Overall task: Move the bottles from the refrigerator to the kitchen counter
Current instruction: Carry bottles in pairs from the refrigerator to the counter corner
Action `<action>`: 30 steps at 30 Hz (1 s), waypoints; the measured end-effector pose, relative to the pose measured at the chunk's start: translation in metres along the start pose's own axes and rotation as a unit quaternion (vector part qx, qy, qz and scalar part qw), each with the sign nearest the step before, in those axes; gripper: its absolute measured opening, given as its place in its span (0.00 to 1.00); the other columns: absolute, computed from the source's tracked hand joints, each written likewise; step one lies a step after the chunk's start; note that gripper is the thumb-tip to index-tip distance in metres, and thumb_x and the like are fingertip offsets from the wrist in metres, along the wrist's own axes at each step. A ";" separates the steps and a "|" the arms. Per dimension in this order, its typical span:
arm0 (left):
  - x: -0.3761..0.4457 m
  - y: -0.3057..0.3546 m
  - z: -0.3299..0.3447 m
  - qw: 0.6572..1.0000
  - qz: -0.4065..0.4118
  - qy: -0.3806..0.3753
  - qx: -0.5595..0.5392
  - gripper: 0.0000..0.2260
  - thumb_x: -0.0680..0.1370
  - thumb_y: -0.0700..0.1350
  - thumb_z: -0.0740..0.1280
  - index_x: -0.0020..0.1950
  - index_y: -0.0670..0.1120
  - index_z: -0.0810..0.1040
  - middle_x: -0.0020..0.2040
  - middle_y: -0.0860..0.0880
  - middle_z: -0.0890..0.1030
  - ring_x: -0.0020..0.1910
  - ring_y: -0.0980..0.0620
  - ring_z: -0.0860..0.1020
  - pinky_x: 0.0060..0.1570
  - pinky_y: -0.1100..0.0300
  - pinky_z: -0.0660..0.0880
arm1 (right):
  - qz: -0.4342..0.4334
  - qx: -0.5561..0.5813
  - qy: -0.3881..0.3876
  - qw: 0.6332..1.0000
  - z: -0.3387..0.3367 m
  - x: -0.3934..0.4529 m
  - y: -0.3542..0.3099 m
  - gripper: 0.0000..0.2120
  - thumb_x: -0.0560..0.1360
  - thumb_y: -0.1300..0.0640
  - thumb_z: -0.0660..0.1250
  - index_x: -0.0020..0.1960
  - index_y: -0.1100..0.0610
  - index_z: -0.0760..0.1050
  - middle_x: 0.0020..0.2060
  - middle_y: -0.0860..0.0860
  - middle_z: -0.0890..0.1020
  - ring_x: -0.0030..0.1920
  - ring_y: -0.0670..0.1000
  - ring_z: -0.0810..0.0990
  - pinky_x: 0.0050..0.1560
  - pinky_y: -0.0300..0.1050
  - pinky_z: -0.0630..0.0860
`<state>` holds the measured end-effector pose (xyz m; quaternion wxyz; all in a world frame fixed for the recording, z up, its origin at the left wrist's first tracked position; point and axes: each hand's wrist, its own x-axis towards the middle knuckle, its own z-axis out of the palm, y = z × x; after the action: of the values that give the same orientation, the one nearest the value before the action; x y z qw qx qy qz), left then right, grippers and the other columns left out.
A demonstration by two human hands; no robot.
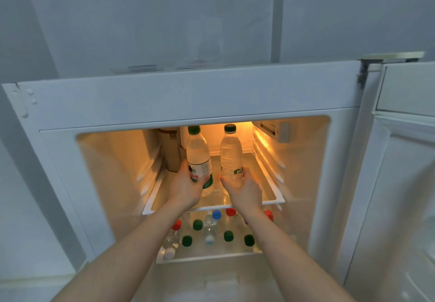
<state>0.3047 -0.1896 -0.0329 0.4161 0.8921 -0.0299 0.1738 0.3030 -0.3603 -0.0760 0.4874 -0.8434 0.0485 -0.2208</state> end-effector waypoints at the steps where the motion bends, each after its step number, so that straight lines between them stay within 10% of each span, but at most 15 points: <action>1: -0.005 -0.001 -0.001 1.000 0.004 0.007 -0.010 0.26 0.76 0.49 0.75 0.71 0.49 0.68 0.68 0.49 0.79 0.67 0.46 0.77 0.63 0.50 0.75 | -0.004 0.002 0.005 1.000 -0.001 -0.003 0.001 0.27 0.75 0.39 0.74 0.69 0.47 0.71 0.61 0.46 0.82 0.60 0.51 0.81 0.59 0.52 0.80; 9: -0.074 -0.013 -0.018 0.992 0.043 0.044 -0.108 0.28 0.75 0.45 0.76 0.65 0.66 0.65 0.62 0.63 0.76 0.64 0.59 0.76 0.66 0.55 0.75 | 0.010 0.036 -0.008 0.999 -0.004 -0.024 -0.006 0.29 0.74 0.42 0.76 0.71 0.48 0.71 0.63 0.48 0.81 0.63 0.52 0.80 0.61 0.51 0.77; 14: -0.152 -0.012 -0.065 0.979 0.038 0.107 -0.172 0.28 0.75 0.41 0.76 0.68 0.59 0.69 0.63 0.60 0.78 0.63 0.59 0.77 0.63 0.58 0.77 | -0.024 0.108 -0.026 0.994 -0.019 -0.073 -0.035 0.27 0.73 0.47 0.78 0.67 0.49 0.71 0.55 0.46 0.79 0.57 0.49 0.77 0.54 0.46 0.72; 20: -0.286 -0.011 -0.143 0.969 -0.019 0.178 -0.171 0.26 0.74 0.41 0.78 0.63 0.63 0.71 0.59 0.65 0.79 0.60 0.63 0.78 0.55 0.71 0.75 | -0.077 0.200 -0.134 0.968 -0.028 -0.189 -0.081 0.22 0.70 0.50 0.81 0.60 0.48 0.76 0.49 0.37 0.82 0.49 0.34 0.81 0.44 0.27 0.73; 30: -0.519 -0.034 -0.238 0.934 -0.175 0.307 -0.046 0.22 0.75 0.40 0.76 0.64 0.54 0.73 0.56 0.62 0.82 0.60 0.60 0.79 0.57 0.72 0.73 | -0.111 0.266 -0.413 0.864 0.000 -0.381 -0.131 0.16 0.67 0.62 0.83 0.51 0.55 0.83 0.44 0.45 0.88 0.47 0.43 0.86 0.46 0.33 0.78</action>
<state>-0.2427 -0.0359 -0.0904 0.4698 0.7659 0.2483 0.3619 -0.0562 -0.1788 -0.0890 0.6407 -0.6958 -0.3117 0.0909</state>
